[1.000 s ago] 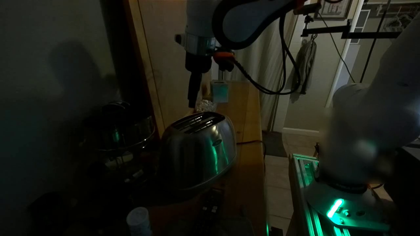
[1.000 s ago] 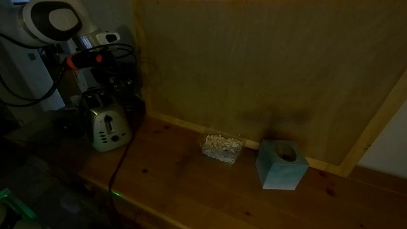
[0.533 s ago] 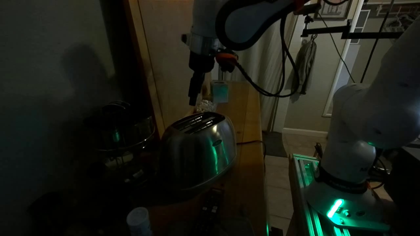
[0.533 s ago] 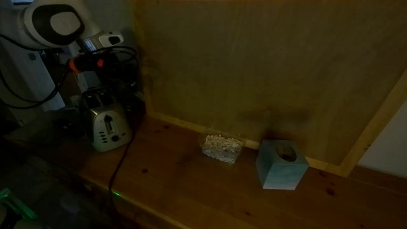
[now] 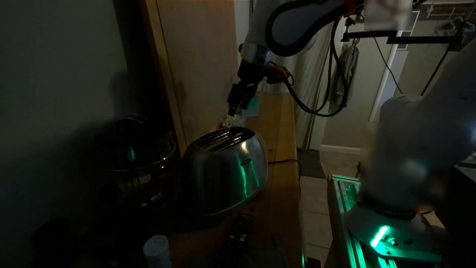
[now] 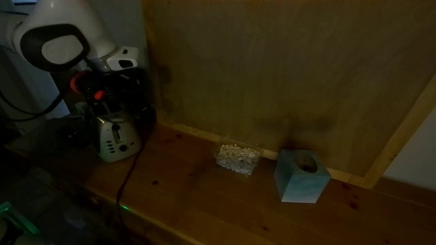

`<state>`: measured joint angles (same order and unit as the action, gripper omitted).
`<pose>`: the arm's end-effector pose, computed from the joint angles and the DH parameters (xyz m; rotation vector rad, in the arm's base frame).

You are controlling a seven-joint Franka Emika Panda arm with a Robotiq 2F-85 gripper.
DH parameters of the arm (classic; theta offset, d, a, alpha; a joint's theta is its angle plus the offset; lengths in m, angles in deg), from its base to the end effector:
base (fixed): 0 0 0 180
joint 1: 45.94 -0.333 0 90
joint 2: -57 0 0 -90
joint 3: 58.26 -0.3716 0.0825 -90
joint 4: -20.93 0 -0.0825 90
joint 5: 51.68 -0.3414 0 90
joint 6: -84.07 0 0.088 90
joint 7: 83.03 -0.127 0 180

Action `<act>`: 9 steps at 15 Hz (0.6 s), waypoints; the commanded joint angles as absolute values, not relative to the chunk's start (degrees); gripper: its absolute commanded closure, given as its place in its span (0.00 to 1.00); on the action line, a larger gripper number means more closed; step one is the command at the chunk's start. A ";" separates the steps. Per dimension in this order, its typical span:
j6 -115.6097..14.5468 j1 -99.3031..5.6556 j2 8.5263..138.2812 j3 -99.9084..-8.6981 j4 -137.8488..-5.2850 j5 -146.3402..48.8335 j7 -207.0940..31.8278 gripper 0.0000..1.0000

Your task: Press a button on the toaster

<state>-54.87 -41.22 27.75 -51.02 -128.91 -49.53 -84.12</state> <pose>0.3418 -0.0779 0.5004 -3.0822 0.3050 -0.4983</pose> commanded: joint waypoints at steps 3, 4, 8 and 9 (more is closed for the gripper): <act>-54.45 -36.78 25.32 -47.70 -133.71 -56.45 -88.22 0.00; -54.32 -35.60 25.62 -47.53 -134.24 -56.89 -89.68 0.00; -52.61 -32.15 28.02 -46.83 -136.48 -58.63 -94.77 0.00; -51.41 -31.83 28.56 -46.44 -136.86 -59.60 -95.46 0.00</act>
<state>-53.68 -33.20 27.38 -46.88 -135.59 -56.37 -92.89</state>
